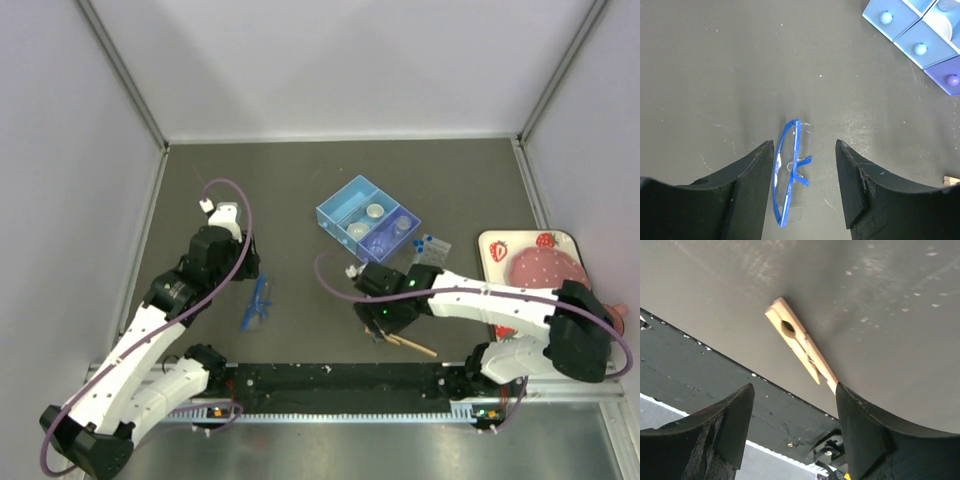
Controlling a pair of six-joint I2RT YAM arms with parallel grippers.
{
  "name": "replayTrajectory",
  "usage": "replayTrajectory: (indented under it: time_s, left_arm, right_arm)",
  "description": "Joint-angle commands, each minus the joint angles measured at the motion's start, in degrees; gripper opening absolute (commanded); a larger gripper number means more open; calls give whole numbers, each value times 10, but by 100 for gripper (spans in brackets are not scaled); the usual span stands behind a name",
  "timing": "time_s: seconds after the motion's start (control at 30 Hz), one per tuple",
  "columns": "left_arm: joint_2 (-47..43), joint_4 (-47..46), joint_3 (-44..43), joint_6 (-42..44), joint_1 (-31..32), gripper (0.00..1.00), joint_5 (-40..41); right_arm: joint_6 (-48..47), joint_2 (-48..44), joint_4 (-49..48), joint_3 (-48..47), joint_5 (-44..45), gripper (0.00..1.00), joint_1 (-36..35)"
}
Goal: Organize the chemistry lab equipment
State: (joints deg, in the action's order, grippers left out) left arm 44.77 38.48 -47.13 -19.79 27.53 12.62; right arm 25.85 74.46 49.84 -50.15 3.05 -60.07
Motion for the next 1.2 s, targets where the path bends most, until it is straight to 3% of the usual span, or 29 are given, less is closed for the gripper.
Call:
replayTrajectory:
  time_s: [0.0, 0.6, 0.7, 0.8, 0.83, 0.87, 1.0, 1.13, 1.17]
  left_arm:
    - [-7, -31, 3, 4, -2, 58, -4]
    - [-5, -30, 6, 2, -2, 58, -4]
    - [-4, -30, 6, 2, -2, 58, -4]
    - [-4, -30, 6, 2, -2, 58, -5]
    - [-3, -30, 6, 2, -2, 58, -5]
    - [-3, -30, 6, 2, -2, 58, -6]
    - [-4, -31, 6, 2, -2, 58, -7]
    - [-5, -31, 5, 1, -2, 58, -7]
    - [-4, -31, 5, 1, -2, 57, -8]
  right_arm:
    - [4, 39, -65, 20, -10, 67, -43]
    - [-51, 140, -149, 22, 20, 65, -50]
    - [-46, 141, -150, 25, 15, 51, -49]
    - [-35, 140, -150, 30, 13, 25, -50]
    - [-33, 140, -150, 31, 14, 11, -51]
    - [-29, 140, -150, 31, 14, 6, -52]
    - [-26, 134, -143, 6, 20, 0, -57]
    - [-39, 123, -97, -102, 71, 0, -57]
    - [-47, 125, -68, -176, 85, 0, -55]
